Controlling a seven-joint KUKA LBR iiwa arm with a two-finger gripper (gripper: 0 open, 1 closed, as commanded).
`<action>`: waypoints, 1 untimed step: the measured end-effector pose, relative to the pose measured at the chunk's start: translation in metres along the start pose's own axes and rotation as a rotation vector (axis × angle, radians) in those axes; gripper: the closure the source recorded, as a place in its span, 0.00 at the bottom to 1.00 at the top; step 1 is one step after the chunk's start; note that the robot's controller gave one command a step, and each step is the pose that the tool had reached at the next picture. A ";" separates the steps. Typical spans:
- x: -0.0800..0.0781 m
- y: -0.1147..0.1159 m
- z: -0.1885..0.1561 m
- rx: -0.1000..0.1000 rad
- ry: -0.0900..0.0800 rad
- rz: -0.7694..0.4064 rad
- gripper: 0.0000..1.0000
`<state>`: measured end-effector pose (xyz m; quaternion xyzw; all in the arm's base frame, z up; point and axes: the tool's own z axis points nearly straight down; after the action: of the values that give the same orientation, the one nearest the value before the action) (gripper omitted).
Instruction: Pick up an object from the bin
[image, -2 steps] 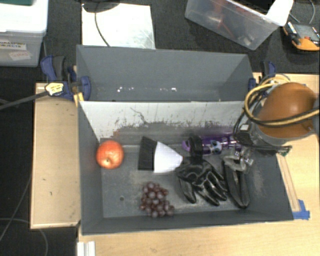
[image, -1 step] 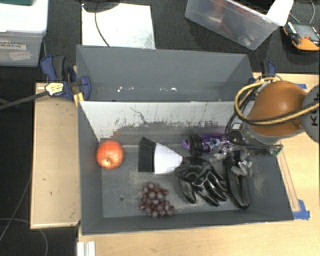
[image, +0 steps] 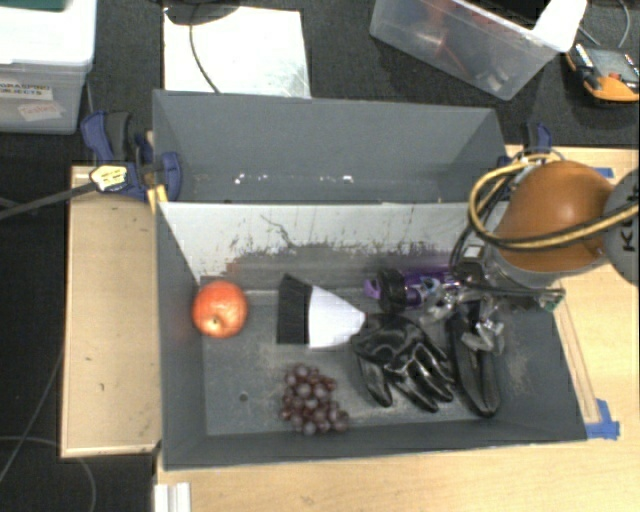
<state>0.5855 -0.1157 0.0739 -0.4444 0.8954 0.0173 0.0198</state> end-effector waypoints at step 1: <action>0.023 -0.019 -0.016 -0.003 0.002 0.035 0.00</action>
Offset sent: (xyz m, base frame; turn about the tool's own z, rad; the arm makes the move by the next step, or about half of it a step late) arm 0.0070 -0.0310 0.0073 0.0231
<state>0.5866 -0.1462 0.0884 -0.4289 0.9030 0.0188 0.0180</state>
